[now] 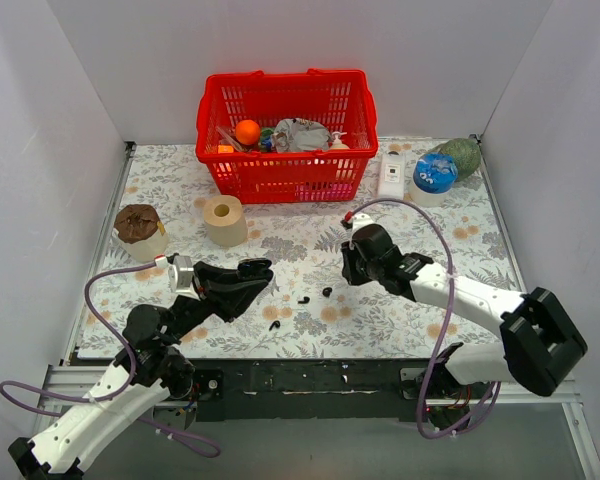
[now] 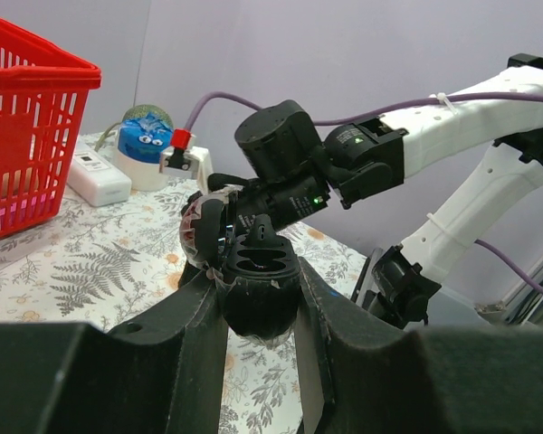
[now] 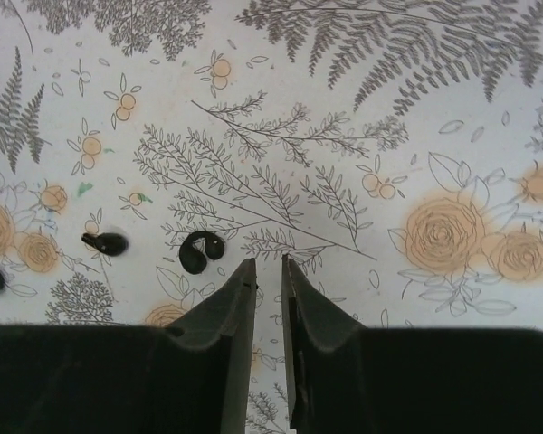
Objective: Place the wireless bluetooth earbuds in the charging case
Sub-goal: Adjust the earbud at the center of the board.
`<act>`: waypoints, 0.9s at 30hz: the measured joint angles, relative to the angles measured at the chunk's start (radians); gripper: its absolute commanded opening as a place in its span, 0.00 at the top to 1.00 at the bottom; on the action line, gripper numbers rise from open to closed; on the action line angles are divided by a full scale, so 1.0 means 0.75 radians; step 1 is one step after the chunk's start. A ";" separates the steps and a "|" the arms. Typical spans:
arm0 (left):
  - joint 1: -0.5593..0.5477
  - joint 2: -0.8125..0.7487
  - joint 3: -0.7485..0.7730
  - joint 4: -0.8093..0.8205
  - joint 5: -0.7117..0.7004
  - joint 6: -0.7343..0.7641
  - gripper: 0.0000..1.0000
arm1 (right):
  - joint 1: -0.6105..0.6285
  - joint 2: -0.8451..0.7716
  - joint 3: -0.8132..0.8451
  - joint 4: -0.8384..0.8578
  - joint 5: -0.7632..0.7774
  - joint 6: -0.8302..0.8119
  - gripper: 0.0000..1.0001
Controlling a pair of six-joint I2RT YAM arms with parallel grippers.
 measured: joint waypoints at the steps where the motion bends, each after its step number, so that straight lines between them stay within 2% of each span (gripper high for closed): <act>1: 0.000 0.005 -0.001 0.000 -0.001 0.000 1.00 | 0.000 0.040 0.023 0.000 -0.022 -0.015 0.59; 3: 0.000 0.009 -0.003 0.000 -0.003 0.000 1.00 | 0.001 0.109 0.052 0.006 -0.082 -0.036 0.55; 6: 0.000 0.008 -0.003 0.001 -0.003 -0.001 1.00 | 0.001 0.169 0.058 0.010 -0.178 -0.044 0.55; 13: 0.000 0.008 -0.003 0.001 -0.003 0.000 1.00 | 0.029 0.231 0.083 0.012 -0.268 -0.034 0.68; 14: 0.000 0.008 -0.003 0.001 -0.003 -0.001 1.00 | 0.037 0.232 0.084 0.014 -0.269 -0.033 0.71; 17: 0.000 0.008 -0.003 0.001 -0.003 -0.001 1.00 | 0.067 0.234 0.083 0.020 -0.283 -0.027 0.89; 18: 0.000 0.008 -0.003 0.001 -0.003 -0.001 1.00 | 0.078 0.234 0.083 0.023 -0.287 -0.024 0.98; 27: 0.000 0.008 -0.004 0.000 -0.003 -0.001 1.00 | 0.117 0.272 0.025 0.054 -0.254 -0.012 0.99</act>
